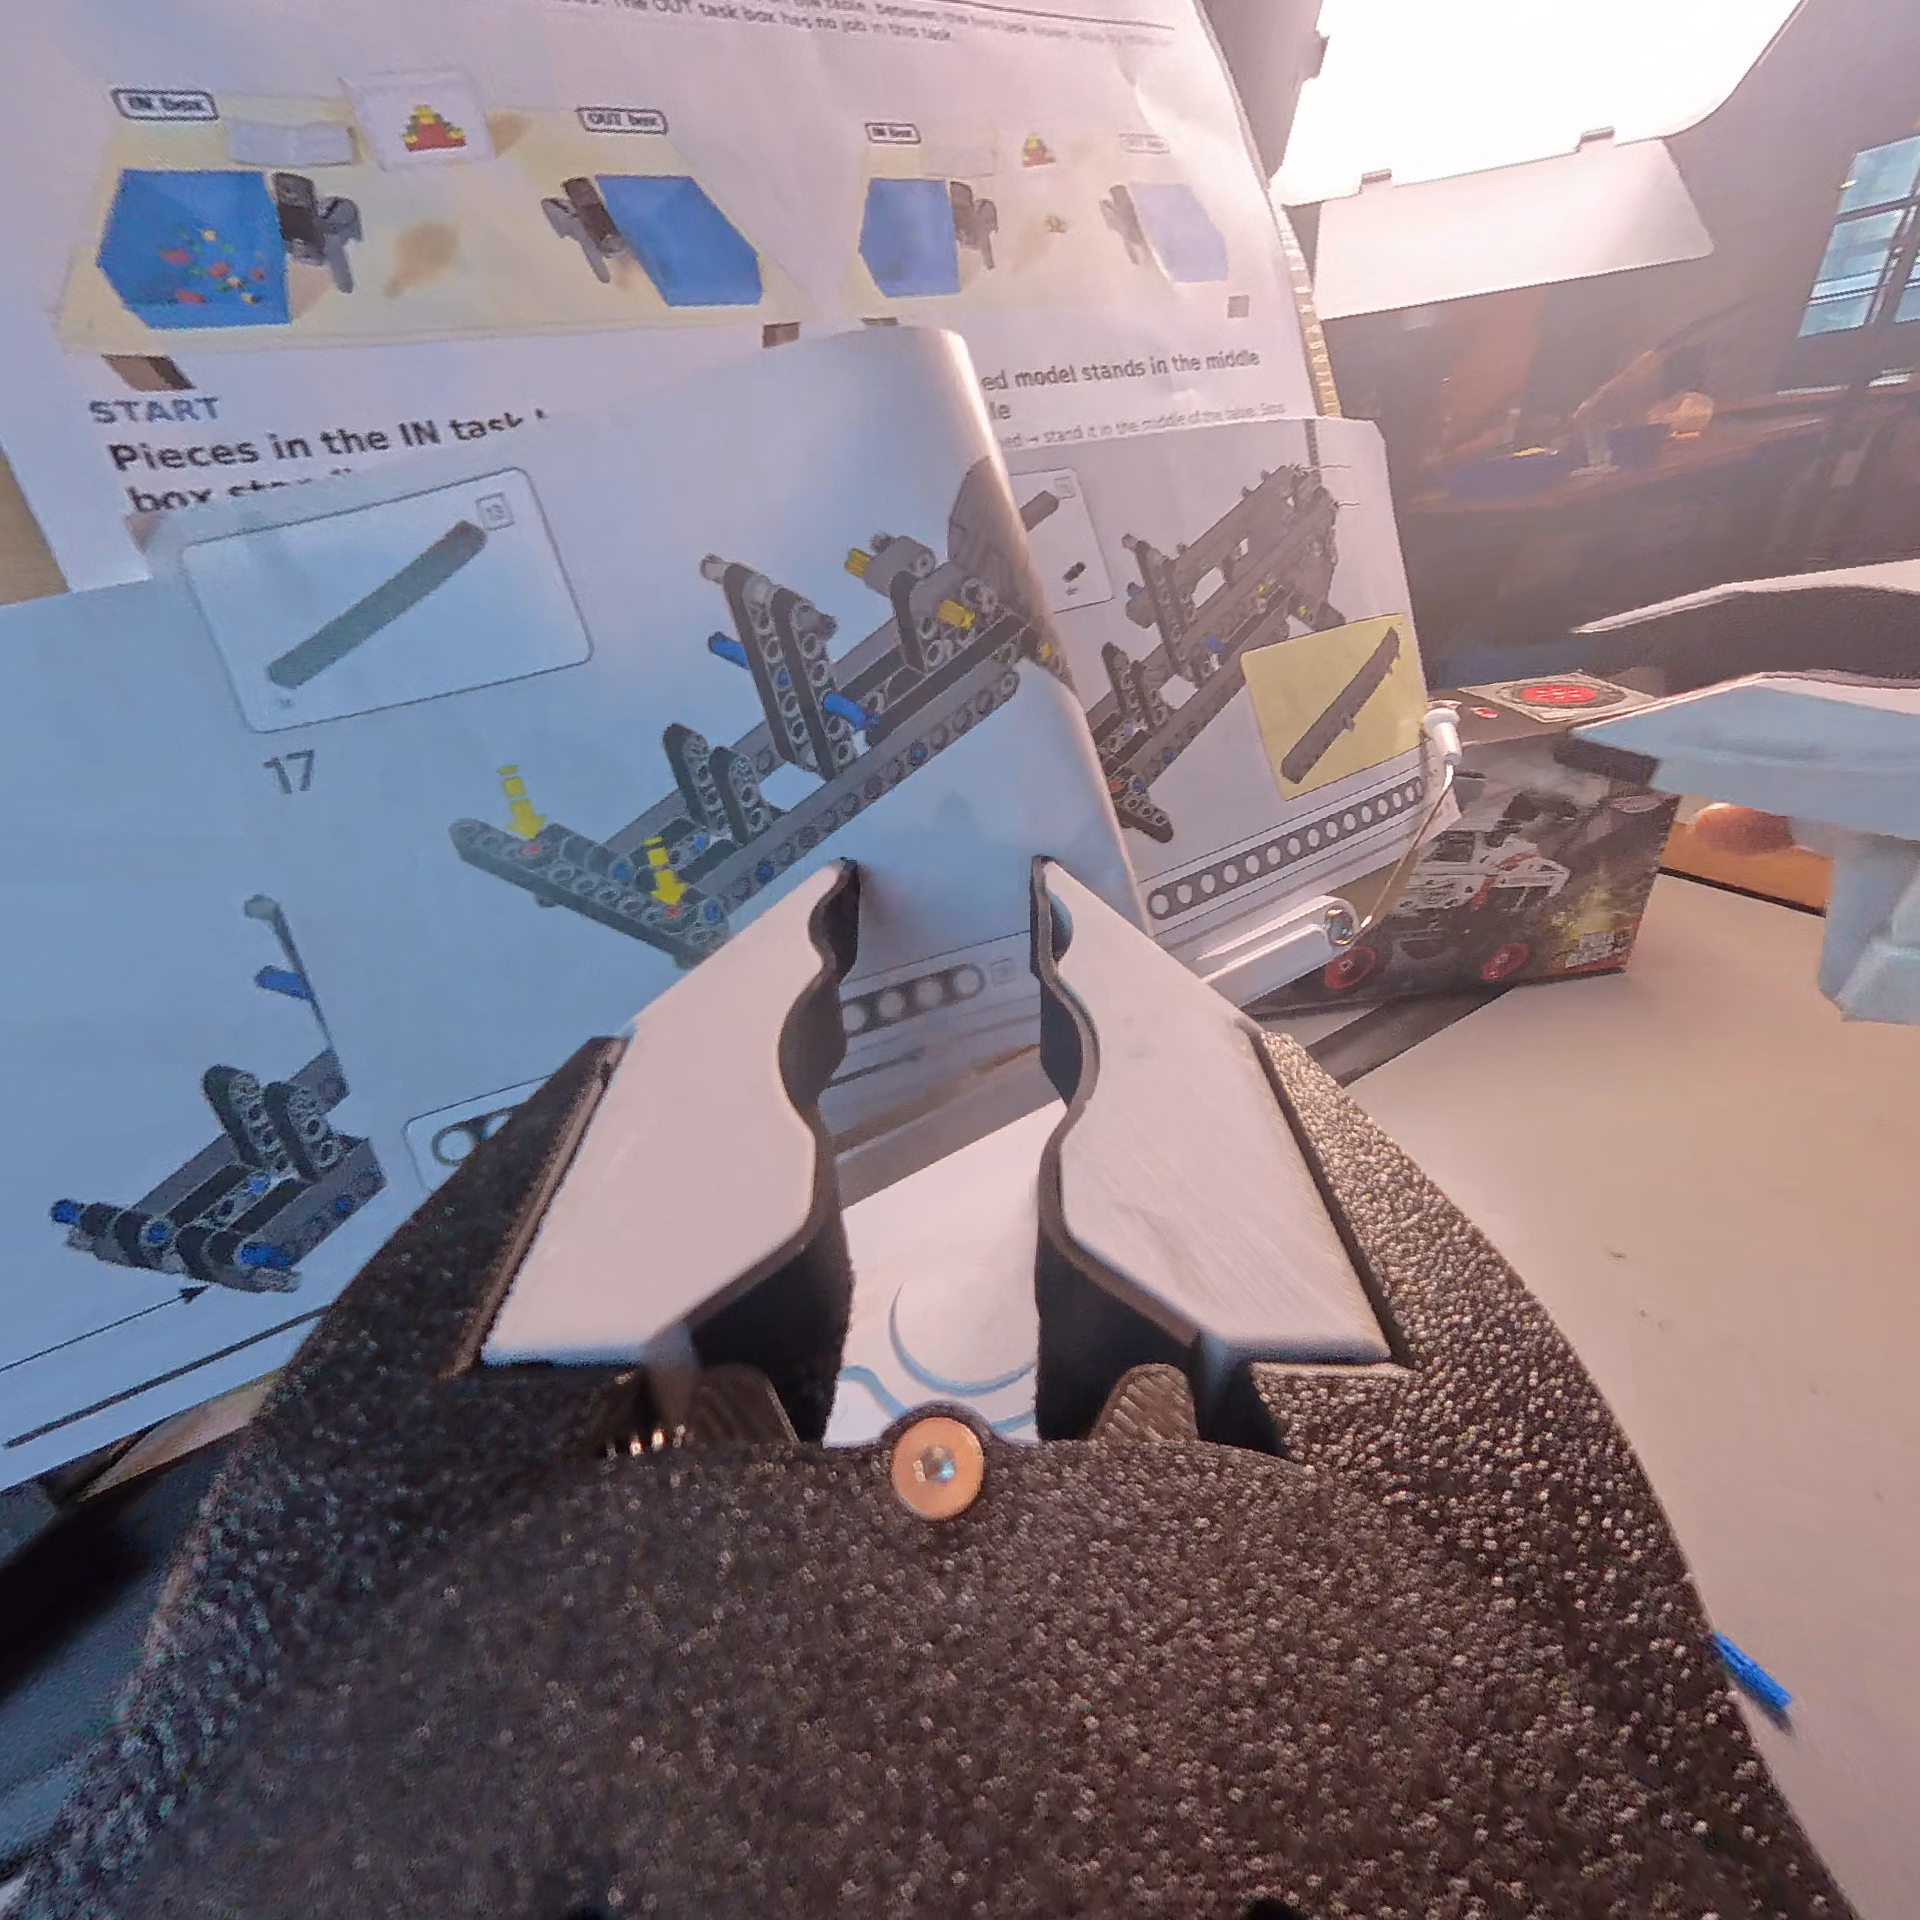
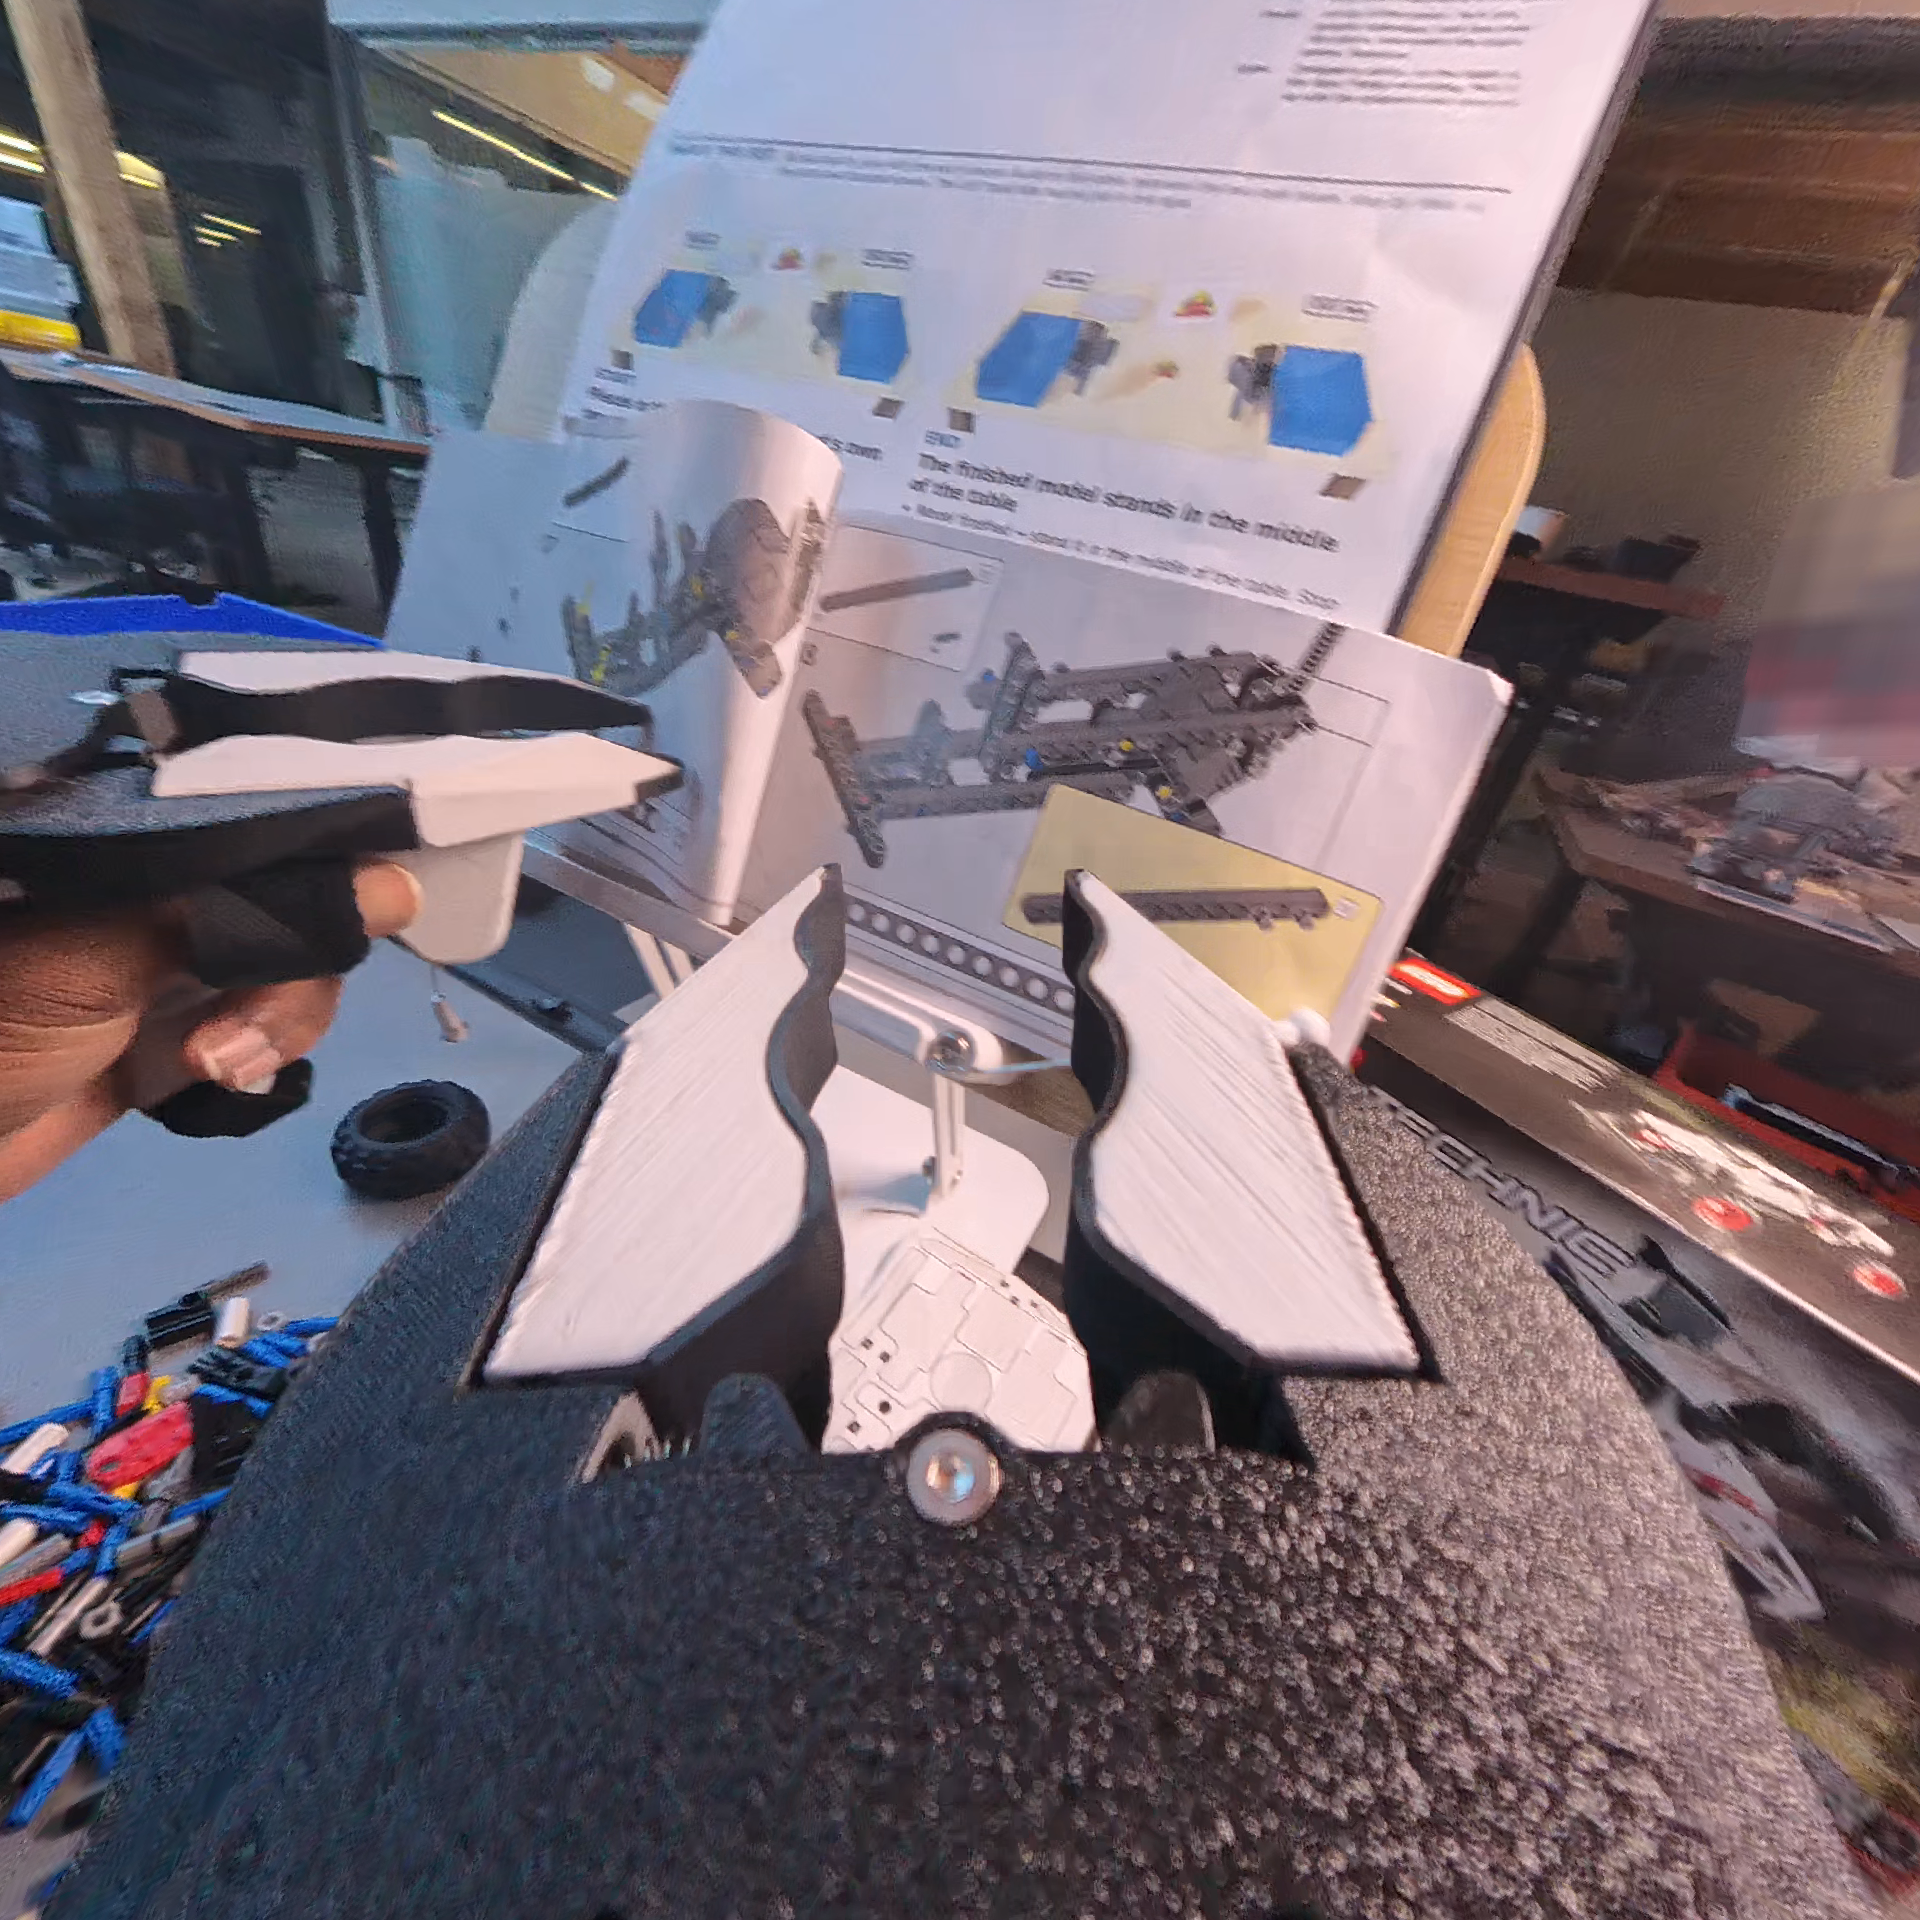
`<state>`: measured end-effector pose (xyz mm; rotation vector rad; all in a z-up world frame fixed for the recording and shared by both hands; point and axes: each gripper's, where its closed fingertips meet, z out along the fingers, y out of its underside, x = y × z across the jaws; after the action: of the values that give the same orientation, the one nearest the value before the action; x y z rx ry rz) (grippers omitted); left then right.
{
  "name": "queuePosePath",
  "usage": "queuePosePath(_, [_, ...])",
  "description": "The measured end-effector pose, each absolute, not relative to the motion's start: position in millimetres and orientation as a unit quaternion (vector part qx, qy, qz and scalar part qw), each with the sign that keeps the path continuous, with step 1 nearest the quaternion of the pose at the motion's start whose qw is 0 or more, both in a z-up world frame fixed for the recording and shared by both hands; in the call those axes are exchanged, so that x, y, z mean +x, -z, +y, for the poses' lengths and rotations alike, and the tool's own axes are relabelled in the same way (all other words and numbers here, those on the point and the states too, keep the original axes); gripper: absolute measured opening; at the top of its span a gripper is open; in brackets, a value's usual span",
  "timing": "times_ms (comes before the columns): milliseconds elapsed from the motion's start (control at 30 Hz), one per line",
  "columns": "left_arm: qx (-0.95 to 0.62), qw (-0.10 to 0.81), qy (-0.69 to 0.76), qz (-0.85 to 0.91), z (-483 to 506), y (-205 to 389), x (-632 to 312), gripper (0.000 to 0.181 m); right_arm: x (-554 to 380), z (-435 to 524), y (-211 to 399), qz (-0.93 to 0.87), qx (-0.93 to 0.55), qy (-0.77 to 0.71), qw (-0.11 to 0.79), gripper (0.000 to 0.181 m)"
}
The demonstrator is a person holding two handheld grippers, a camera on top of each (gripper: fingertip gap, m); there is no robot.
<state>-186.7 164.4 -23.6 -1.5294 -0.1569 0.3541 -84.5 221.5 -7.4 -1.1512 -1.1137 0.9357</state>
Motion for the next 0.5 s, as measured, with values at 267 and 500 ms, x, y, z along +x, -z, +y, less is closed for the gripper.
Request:
queuePosePath(267, [-0.696, 0.709, -0.094, -0.058, 162, 14, -178, 0.032, -161, 185, 22, -0.547, -0.465, -0.41, 0.563, 0.053])
queuePosePath(500, [-0.674, 0.733, -0.068, -0.064, 130, 2, -200, 0.031, -192, 184, 28, -0.562, -0.471, -0.351, 0.583, 0.013])
